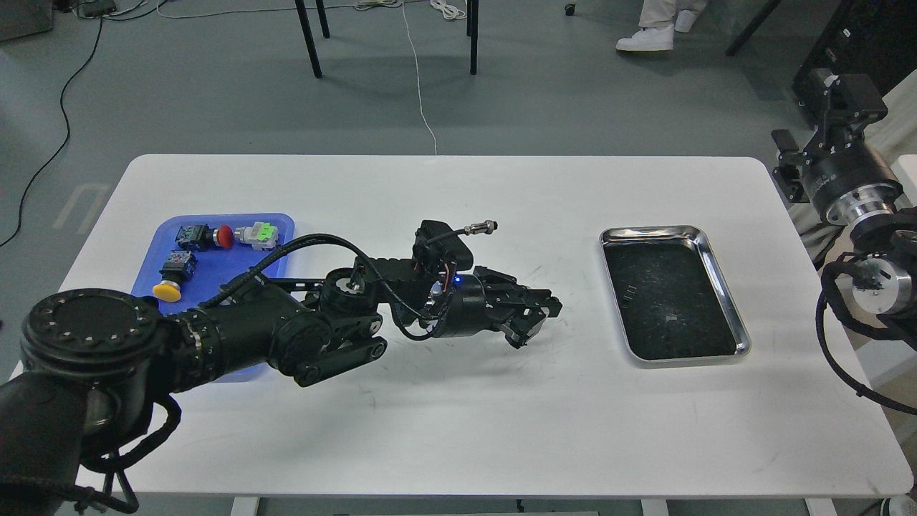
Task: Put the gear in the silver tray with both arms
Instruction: 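Carry the black gear with the left gripper toward the silver tray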
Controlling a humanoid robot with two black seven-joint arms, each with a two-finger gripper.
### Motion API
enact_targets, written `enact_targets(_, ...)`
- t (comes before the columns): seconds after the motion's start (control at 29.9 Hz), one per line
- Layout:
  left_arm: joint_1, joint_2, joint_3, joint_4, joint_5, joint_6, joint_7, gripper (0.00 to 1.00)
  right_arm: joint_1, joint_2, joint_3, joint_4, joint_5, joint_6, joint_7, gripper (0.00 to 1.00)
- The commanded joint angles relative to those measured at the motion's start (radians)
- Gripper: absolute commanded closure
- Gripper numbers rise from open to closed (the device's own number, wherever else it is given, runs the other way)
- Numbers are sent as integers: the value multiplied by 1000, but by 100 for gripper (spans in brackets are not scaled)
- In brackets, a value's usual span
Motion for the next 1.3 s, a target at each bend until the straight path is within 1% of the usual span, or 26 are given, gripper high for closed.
enact_targets(0.0, 31, 0, -1, 45, -2, 2, 0, 87, 0, -2, 5, 1, -1, -9, 0, 5)
enact_targets(0.17, 55, 0, -5, 79, -5, 6, 0, 87, 0, -5, 7, 3, 0, -9, 0, 5)
enact_targets(0.63, 85, 0, -10, 65, -12, 11, 0, 84, 0, -2, 4, 0, -1, -21, 0, 5)
enact_targets(0.77, 85, 0, -11, 65, -14, 11, 0, 82, 0, -2, 2, 0, -3, -21, 0, 5)
enact_targets(0.8, 86, 0, -11, 65, -15, 11, 0, 81, 0, -2, 2, 0, -3, -21, 0, 5)
enact_targets(0.87, 88, 0, -13, 65, -17, 11, 0, 75, 0, -2, 4, 0, -3, -21, 0, 5)
enact_targets(0.94, 92, 0, -14, 64, -28, 9, 0, 71, 0, -2, 4, 0, -3, -21, 0, 5)
enact_targets(1.07, 95, 0, -13, 64, -72, 8, 0, 56, 0, 0, -6, 0, -4, -19, 0, 5)
enact_targets(1.1, 95, 0, -13, 64, -80, 6, 0, 54, 0, 0, -9, 0, -4, -19, 0, 5)
enact_targets(1.27, 97, 0, -13, 64, -106, 3, 0, 49, 3, 0, -10, 0, -4, -19, 0, 5)
